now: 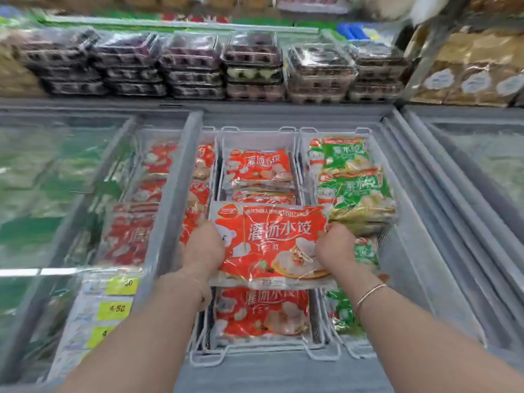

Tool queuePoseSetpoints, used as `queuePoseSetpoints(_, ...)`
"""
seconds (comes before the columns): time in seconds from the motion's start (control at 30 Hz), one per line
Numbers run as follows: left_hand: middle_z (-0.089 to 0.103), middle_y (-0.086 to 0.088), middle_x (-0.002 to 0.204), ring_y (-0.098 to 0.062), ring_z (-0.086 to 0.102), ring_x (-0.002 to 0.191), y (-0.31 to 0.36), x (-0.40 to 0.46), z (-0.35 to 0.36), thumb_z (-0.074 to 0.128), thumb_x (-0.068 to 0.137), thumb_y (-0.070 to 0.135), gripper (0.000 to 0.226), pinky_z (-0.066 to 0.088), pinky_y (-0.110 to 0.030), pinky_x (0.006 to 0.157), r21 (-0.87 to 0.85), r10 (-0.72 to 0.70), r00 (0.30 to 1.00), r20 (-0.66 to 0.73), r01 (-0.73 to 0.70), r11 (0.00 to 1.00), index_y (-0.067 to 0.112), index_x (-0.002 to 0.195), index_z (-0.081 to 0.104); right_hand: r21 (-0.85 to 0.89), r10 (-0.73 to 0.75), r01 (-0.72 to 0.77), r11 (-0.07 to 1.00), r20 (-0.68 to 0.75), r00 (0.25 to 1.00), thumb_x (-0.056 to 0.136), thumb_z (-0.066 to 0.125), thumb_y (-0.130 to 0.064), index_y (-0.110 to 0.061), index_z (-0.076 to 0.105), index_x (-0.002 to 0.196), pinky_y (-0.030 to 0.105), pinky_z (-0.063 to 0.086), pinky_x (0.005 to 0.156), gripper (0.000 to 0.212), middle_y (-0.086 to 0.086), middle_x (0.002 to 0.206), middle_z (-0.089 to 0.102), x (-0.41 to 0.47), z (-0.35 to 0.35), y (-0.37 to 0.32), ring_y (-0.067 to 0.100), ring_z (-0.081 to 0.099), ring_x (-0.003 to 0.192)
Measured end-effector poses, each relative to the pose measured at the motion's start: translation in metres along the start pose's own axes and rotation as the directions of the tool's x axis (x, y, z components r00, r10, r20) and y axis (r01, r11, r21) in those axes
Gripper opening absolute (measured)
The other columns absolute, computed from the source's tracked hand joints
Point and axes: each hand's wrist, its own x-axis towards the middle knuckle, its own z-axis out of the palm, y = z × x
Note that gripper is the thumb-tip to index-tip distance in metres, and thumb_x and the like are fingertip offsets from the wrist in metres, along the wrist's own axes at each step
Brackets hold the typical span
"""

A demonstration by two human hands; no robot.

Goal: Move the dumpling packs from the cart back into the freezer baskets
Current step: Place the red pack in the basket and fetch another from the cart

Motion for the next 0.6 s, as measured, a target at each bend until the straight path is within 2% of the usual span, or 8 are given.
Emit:
queuePoseSetpoints(0.23,0.055,-0.023,0.128,-0.037,0.053,0.12,-0.046,0.012,0.073,0.037,0.093,-0.003,0.034,0.044,-0.041,0.097,0.025,-0.121,0.974,0.19,0.119,0.993,-0.006,0.126,0.045,-0.149,0.116,-0.09,0.985,0.178,0.977,0.089,0.056,-0.012,0.01,0.059,0.107,0.034,0.046,0.086,0.028,0.022,0.114,0.064,0.001,0.056,0.041,0.034,0.059,0.11)
queuePoseSetpoints(0.43,0.06,-0.021,0.122,-0.036,0.058,0.113,-0.071,0.015,0.112,0.035,0.093,-0.003,0.031,0.047,-0.04,0.094,0.119,-0.138,0.96,0.244,0.112,0.987,-0.002,0.121,0.049,-0.263,0.243,-0.18,0.948,0.233,0.942,0.09,0.056,-0.015,0.007,0.058,0.112,0.034,0.044,0.094,0.032,0.022,0.12,0.062,0.005,0.093,0.073,0.034,0.057,0.117)
queuePoseSetpoints(0.6,0.063,-0.015,0.117,-0.032,0.063,0.108,-0.069,0.017,0.118,0.047,0.088,-0.006,0.029,0.052,-0.037,0.087,0.269,-0.076,0.961,0.267,0.002,0.963,0.001,0.116,0.052,-0.316,0.286,-0.216,0.924,0.195,0.938,0.094,0.049,-0.008,0.007,0.059,0.111,0.029,0.046,0.087,0.025,0.021,0.119,0.061,0.014,0.11,0.102,0.032,0.058,0.112)
